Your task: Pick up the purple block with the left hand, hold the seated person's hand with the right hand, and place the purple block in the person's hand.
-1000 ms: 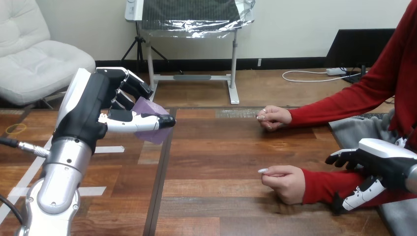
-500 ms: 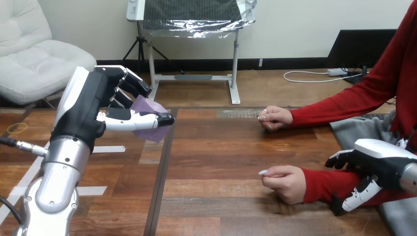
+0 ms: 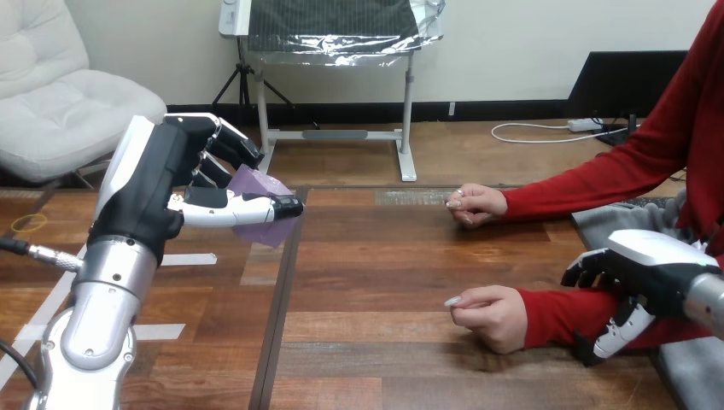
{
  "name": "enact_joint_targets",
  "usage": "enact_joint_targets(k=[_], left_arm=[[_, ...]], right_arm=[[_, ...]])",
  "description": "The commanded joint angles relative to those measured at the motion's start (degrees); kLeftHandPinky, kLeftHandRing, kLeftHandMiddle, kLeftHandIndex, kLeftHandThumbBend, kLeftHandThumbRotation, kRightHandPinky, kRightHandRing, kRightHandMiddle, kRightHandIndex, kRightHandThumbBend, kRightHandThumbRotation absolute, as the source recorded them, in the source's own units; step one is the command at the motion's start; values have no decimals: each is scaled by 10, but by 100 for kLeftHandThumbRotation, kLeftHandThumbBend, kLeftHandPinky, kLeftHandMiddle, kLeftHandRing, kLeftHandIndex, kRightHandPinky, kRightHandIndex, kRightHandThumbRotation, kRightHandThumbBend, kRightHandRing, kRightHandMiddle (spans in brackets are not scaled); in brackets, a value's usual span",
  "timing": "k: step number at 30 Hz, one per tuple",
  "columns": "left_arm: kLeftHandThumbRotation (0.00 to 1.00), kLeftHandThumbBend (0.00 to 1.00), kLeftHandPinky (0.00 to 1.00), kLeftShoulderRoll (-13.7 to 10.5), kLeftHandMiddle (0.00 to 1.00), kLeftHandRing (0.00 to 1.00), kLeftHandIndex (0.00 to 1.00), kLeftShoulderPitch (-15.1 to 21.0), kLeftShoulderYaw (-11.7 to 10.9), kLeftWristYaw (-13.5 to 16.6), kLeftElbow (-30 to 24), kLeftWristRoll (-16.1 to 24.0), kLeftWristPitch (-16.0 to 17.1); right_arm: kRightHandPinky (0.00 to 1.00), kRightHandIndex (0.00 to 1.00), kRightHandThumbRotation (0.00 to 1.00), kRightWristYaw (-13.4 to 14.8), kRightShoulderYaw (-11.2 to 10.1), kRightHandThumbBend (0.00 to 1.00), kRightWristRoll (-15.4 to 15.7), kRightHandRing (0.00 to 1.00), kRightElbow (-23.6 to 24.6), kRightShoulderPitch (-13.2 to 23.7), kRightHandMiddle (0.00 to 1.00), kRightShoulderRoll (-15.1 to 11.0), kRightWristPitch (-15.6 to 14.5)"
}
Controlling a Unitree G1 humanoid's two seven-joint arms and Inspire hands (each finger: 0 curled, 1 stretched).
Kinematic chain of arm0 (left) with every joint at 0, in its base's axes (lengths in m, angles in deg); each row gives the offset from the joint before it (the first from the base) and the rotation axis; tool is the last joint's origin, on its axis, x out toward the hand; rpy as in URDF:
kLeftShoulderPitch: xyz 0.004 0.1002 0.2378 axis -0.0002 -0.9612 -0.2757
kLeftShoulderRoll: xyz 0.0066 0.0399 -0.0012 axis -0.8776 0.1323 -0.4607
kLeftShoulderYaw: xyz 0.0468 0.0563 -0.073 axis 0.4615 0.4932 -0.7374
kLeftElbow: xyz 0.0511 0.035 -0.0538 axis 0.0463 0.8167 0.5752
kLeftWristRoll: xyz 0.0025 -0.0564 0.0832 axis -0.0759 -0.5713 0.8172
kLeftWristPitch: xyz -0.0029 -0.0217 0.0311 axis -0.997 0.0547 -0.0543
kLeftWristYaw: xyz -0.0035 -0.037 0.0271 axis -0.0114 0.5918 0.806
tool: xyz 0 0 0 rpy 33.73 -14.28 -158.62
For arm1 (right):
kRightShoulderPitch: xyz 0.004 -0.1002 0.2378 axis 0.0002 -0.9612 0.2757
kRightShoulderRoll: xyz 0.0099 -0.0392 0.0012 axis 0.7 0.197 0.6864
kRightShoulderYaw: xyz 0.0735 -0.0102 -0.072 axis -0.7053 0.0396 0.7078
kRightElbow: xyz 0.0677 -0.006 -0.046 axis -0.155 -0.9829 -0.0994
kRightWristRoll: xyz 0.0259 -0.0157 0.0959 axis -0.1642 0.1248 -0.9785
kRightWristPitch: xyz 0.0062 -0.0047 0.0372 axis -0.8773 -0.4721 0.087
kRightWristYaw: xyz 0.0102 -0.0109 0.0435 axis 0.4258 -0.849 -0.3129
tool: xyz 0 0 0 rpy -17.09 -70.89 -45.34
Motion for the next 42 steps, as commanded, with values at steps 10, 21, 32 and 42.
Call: enact_joint_targets(k=[10,21,32,42], left_arm=[[0,77,28,2,38,33,40,46,-12,1,-23,-1,0],[0,77,29,1,38,34,40,47,-12,1,-23,-2,0],[0,77,29,-1,38,34,40,47,-13,1,-20,-2,5],[0,77,28,0,38,34,39,46,-15,0,-20,-7,8]], right_arm=[[55,71,17,6,50,94,38,68,-10,29,72,30,-8],[44,63,16,8,60,91,38,54,-31,36,61,43,-6],[33,58,17,4,69,89,36,41,-44,42,51,55,-18],[14,50,15,13,73,89,38,21,-52,42,32,61,-16]])
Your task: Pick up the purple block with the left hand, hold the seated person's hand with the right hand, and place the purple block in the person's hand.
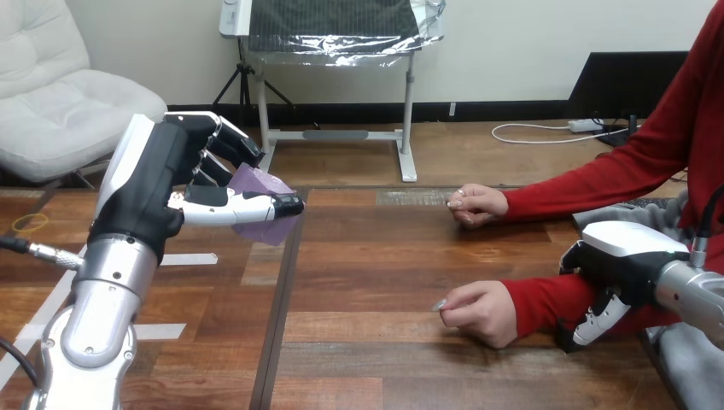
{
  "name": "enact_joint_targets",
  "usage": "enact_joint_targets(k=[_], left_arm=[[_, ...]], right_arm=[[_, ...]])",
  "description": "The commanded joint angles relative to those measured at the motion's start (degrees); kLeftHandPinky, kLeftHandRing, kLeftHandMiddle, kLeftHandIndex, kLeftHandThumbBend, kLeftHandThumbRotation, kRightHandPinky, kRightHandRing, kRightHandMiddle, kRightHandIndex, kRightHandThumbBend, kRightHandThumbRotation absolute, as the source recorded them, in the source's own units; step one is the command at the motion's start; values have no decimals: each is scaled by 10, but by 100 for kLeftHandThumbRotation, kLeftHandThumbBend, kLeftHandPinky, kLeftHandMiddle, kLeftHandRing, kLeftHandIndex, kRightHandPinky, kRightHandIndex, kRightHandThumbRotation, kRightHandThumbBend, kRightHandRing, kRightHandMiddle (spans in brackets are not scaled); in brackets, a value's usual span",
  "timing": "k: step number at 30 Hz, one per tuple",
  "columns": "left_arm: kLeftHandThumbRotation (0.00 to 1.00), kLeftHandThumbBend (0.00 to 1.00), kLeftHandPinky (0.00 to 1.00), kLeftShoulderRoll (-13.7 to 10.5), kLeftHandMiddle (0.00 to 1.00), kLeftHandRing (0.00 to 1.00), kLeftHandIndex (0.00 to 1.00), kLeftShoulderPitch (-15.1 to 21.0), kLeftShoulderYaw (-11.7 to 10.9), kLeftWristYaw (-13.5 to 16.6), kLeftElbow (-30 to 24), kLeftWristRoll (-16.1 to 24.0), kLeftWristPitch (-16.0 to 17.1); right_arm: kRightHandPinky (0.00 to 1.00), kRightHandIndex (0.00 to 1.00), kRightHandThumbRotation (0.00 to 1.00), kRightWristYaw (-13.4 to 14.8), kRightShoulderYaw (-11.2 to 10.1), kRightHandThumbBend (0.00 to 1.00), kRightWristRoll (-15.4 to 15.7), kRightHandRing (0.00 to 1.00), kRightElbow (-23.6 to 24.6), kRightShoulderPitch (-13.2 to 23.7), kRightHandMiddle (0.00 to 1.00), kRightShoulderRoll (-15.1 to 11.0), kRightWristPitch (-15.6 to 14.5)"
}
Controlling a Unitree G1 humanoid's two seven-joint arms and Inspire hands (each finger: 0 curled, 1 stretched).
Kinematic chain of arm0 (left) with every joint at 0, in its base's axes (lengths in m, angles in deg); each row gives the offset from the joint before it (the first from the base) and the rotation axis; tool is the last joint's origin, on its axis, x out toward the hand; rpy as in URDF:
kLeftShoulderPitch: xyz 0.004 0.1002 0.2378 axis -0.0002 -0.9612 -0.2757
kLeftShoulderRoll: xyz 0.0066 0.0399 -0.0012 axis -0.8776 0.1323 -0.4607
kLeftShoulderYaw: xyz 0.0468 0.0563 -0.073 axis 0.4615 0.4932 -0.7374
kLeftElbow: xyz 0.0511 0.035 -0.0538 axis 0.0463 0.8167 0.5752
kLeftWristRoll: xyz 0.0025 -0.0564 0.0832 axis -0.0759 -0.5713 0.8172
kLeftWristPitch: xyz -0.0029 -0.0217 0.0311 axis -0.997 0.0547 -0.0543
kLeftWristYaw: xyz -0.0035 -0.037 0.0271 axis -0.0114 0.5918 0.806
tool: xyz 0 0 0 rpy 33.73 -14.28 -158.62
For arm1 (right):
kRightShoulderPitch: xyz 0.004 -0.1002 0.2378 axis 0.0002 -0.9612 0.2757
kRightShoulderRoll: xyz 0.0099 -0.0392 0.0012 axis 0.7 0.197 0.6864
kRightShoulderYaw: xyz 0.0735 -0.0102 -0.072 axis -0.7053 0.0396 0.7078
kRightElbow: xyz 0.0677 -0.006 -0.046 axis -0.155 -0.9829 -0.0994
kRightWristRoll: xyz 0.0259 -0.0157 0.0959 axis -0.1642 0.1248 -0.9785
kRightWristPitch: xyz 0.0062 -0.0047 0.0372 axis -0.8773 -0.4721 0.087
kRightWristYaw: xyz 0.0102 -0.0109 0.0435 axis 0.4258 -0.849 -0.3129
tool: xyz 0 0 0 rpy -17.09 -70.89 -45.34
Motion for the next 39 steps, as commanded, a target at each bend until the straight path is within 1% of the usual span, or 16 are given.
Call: enact_joint_targets(k=[1,5,14,19,24,28,31,34,37,39], left_arm=[[0,77,28,0,38,34,39,43,-15,1,-20,-4,11],[0,77,28,1,38,34,39,44,-15,2,-21,-4,8],[0,76,28,-1,38,34,39,44,-15,3,-22,-1,7],[0,76,28,-1,38,34,39,44,-15,3,-22,-1,8],[0,76,28,0,38,34,39,44,-16,3,-22,-3,6],[0,76,28,0,38,34,40,43,-15,4,-23,-1,4],[0,76,28,1,38,34,40,43,-16,5,-19,-2,10],[0,76,28,4,38,34,40,44,-16,7,-14,-4,14],[0,75,28,7,38,34,40,45,-15,11,-6,-6,18],[0,75,28,10,38,34,40,47,-16,13,0,-9,21]], right_arm=[[14,50,15,-1,25,90,12,20,-21,-6,31,29,2],[12,47,16,4,27,90,12,19,-23,-6,30,29,7],[18,42,19,8,26,91,8,25,-28,-4,35,28,11],[20,39,21,10,26,91,6,27,-28,-3,35,26,14],[23,38,21,13,22,90,0,29,-27,-3,36,24,20],[22,37,21,16,18,90,-5,28,-24,-4,36,21,28],[20,36,21,20,11,90,-12,27,-21,-6,35,18,33],[20,35,20,27,7,90,-17,26,-13,-8,34,13,41],[20,35,21,32,4,90,-21,26,-5,-10,34,8,42],[20,35,20,39,0,90,-26,26,-2,-12,34,7,50]])
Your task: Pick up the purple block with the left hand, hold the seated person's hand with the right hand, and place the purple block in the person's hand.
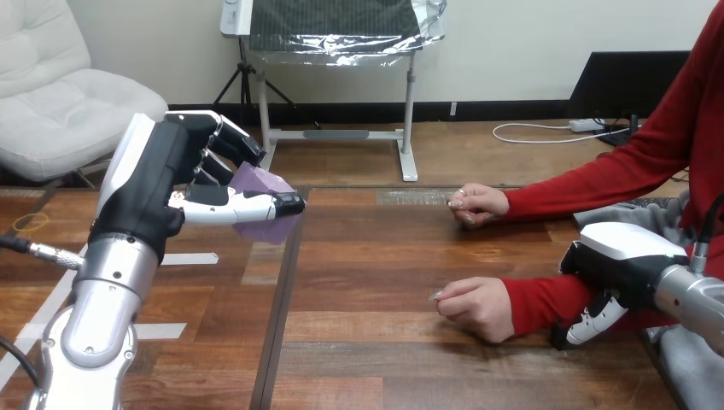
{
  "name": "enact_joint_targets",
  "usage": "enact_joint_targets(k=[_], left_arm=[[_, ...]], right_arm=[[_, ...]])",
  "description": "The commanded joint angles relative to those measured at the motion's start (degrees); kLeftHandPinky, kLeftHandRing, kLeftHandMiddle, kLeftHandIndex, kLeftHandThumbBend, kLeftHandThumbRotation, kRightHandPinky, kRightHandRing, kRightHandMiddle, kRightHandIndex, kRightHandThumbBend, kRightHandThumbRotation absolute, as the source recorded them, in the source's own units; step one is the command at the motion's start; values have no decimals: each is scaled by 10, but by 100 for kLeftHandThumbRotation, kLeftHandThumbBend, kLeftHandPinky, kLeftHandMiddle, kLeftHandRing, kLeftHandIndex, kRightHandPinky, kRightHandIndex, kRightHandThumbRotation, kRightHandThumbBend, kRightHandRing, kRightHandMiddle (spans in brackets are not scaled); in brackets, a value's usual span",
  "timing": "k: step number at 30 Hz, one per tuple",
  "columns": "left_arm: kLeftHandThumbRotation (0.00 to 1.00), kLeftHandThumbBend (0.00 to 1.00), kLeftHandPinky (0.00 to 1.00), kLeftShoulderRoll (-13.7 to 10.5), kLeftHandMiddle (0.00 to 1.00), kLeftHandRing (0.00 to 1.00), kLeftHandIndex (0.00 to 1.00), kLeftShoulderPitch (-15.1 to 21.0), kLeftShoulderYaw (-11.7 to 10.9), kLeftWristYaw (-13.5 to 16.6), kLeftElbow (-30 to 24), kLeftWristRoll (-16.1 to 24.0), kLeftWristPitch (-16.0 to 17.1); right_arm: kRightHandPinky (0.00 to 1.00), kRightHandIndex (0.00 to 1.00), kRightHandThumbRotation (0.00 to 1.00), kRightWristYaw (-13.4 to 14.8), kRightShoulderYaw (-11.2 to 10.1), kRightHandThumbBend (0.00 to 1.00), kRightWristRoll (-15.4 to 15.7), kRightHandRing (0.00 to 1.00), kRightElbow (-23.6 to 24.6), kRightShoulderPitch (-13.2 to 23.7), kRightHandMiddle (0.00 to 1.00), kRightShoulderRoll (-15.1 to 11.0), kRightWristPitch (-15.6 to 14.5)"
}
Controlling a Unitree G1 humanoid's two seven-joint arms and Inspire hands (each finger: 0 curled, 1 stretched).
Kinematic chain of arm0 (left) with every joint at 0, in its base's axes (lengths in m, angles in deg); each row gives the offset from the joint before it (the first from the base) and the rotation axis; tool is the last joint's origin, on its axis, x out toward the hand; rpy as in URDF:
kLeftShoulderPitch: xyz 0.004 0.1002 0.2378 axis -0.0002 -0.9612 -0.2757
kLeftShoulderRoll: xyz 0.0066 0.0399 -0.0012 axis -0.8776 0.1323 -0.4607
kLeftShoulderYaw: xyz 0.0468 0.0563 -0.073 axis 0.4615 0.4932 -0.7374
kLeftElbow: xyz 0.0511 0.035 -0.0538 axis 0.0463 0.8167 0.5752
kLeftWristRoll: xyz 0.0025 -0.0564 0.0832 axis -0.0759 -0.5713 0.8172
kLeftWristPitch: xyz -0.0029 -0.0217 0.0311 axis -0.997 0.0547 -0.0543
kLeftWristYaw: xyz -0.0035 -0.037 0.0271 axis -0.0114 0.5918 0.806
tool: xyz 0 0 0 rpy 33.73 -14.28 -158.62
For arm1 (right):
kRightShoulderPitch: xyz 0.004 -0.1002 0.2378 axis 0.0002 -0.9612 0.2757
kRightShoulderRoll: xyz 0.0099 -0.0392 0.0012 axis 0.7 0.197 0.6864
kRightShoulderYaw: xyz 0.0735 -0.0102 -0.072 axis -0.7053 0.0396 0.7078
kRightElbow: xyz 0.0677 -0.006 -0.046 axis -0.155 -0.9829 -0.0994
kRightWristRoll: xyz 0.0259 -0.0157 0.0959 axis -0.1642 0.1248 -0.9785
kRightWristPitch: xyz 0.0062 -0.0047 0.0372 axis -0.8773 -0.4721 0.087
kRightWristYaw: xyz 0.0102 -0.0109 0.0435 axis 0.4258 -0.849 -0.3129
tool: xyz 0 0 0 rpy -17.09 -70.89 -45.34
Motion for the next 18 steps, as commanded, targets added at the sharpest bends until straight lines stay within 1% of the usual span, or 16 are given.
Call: enact_joint_targets(k=[1,4,8,10,13,18], left_arm=[[0,75,28,10,38,34,40,47,-16,13,2,-6,20],[0,75,29,16,39,34,40,51,-16,17,22,-11,28],[0,75,30,23,39,35,40,58,-15,26,58,-17,51],[0,75,31,26,40,35,40,61,-14,31,71,-17,56],[0,75,31,30,40,35,40,68,-12,38,101,-17,73],[0,76,30,37,40,35,41,84,-7,52,152,-13,93]], right_arm=[[20,35,20,15,-6,90,-13,26,13,-10,34,7,24],[21,36,18,20,-14,90,-23,27,16,-12,35,5,32],[23,37,16,29,-21,90,-29,29,23,-15,36,-1,46],[23,37,15,30,-24,90,-33,29,25,-15,36,-2,51],[23,37,15,24,-31,89,-41,30,35,-18,36,-7,56],[24,37,15,28,-41,88,-51,29,49,-22,35,-13,69]])
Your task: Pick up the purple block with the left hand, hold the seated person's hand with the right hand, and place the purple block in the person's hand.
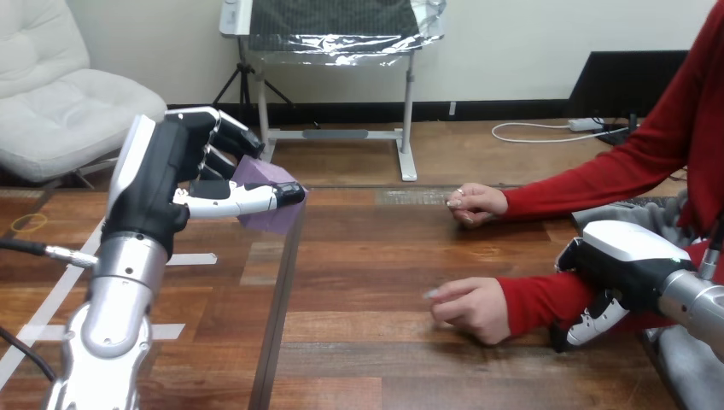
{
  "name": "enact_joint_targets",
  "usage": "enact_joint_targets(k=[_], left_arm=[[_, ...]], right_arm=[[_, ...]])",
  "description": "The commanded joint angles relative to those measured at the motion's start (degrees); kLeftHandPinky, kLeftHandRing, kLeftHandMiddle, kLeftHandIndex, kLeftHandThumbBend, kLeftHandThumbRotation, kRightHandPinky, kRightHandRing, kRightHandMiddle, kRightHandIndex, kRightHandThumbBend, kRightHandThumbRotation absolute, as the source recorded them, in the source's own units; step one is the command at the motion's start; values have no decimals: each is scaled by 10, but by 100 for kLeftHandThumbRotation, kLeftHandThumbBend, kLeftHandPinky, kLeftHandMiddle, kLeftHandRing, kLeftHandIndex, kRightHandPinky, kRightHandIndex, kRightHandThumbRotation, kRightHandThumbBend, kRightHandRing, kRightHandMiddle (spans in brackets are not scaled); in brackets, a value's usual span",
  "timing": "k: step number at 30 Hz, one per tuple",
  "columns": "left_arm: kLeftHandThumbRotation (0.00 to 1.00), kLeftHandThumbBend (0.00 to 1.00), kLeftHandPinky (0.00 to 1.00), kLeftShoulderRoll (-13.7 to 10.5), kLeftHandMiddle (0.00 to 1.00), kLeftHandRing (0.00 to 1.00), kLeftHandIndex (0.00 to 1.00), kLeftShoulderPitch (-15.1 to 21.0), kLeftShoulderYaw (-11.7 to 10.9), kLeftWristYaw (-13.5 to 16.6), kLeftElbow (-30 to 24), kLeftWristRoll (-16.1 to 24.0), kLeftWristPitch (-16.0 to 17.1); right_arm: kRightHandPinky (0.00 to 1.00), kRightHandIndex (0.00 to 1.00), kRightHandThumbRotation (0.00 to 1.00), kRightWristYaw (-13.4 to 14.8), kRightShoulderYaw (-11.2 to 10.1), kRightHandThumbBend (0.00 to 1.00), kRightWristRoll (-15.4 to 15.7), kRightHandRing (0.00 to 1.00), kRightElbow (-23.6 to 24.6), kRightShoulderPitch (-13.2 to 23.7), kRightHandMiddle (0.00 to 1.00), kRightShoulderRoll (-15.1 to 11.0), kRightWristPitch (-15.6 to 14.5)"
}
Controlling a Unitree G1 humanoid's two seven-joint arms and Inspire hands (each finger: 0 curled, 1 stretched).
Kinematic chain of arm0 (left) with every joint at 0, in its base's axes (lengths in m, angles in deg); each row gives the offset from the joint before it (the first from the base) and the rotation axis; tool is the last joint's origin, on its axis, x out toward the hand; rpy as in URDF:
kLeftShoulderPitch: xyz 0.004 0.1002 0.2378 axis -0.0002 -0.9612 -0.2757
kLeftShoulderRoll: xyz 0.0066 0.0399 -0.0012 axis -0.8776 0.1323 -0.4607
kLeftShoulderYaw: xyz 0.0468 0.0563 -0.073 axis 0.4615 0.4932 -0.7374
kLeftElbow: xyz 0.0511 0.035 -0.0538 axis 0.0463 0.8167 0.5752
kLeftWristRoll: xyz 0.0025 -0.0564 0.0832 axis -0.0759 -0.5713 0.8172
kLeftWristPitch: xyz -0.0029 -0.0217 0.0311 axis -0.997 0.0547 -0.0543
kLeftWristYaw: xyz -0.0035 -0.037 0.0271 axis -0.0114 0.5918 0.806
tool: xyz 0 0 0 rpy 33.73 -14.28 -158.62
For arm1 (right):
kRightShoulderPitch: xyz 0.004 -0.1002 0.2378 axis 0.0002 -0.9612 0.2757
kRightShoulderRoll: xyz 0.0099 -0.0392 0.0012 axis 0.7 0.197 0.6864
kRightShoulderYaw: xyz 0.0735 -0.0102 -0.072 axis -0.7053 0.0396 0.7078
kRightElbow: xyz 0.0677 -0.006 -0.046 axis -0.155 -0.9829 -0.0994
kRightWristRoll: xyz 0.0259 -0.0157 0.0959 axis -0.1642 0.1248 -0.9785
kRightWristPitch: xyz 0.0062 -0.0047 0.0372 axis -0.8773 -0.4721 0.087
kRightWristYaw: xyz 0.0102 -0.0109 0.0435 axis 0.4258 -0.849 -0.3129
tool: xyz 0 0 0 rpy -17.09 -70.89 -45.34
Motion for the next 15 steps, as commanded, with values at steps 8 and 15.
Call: enact_joint_targets(k=[8,15], left_arm=[[0,78,30,18,40,35,41,85,6,33,144,13,56],[0,78,31,28,41,36,42,118,13,42,235,13,92]], right_arm=[[23,36,17,-1,-39,86,-41,27,71,-7,33,-12,39],[23,35,17,-3,-49,86,-56,27,97,-17,32,-16,47]])
